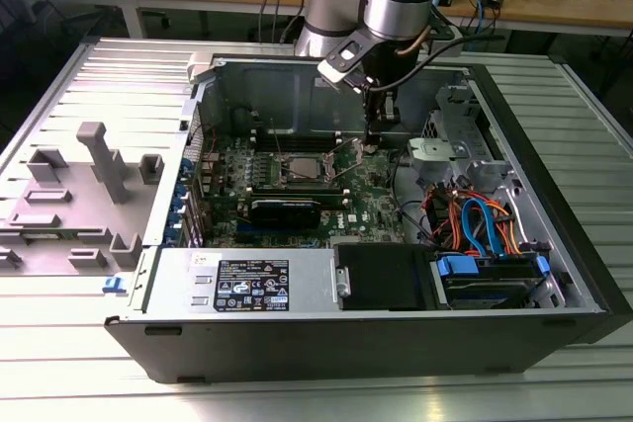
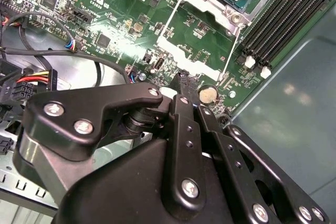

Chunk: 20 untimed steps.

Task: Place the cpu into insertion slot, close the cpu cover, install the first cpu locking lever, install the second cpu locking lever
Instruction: 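Close the cpu cover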

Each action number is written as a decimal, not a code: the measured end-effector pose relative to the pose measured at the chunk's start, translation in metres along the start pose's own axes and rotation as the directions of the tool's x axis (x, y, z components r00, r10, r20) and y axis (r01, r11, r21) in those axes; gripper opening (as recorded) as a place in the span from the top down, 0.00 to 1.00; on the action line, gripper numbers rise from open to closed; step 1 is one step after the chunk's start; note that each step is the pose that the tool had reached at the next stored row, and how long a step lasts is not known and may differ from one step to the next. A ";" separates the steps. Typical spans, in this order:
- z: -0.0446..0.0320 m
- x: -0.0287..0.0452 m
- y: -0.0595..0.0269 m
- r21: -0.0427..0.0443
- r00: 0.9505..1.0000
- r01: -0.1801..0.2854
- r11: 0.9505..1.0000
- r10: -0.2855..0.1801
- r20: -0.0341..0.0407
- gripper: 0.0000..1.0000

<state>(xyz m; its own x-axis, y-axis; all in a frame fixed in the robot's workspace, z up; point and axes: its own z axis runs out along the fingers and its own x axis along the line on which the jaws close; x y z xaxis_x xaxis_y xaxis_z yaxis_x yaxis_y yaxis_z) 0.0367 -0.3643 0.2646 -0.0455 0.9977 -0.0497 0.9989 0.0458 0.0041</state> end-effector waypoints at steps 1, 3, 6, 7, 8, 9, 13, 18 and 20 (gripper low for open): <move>0.0002 -0.0001 0.0007 0.000 1.000 0.000 1.000 0.000 0.000 0.89; 0.0011 -0.0001 0.0029 0.000 1.000 0.000 1.000 0.000 0.000 0.89; 0.0035 0.0000 0.0038 0.000 1.000 0.000 1.000 0.000 0.000 0.89; 0.0047 0.0001 0.0039 0.000 1.000 0.000 1.000 0.000 0.000 0.89; 0.0060 0.0001 0.0042 0.000 1.000 0.000 1.000 0.000 0.000 0.89; 0.0072 0.0001 0.0043 0.000 1.000 0.000 1.000 0.000 0.000 0.89; 0.0186 0.0007 0.0048 0.000 1.000 0.000 1.000 0.000 0.000 0.89; 0.0211 0.0008 0.0037 0.000 1.000 0.000 1.000 0.000 0.000 0.89; 0.0211 0.0010 -0.0012 0.000 1.000 0.000 1.000 0.000 -0.002 0.89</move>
<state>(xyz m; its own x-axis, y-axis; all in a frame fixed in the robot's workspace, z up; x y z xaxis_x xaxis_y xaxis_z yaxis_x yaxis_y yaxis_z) 0.0356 -0.3645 0.2435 -0.0453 0.9978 -0.0478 0.9990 0.0455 0.0039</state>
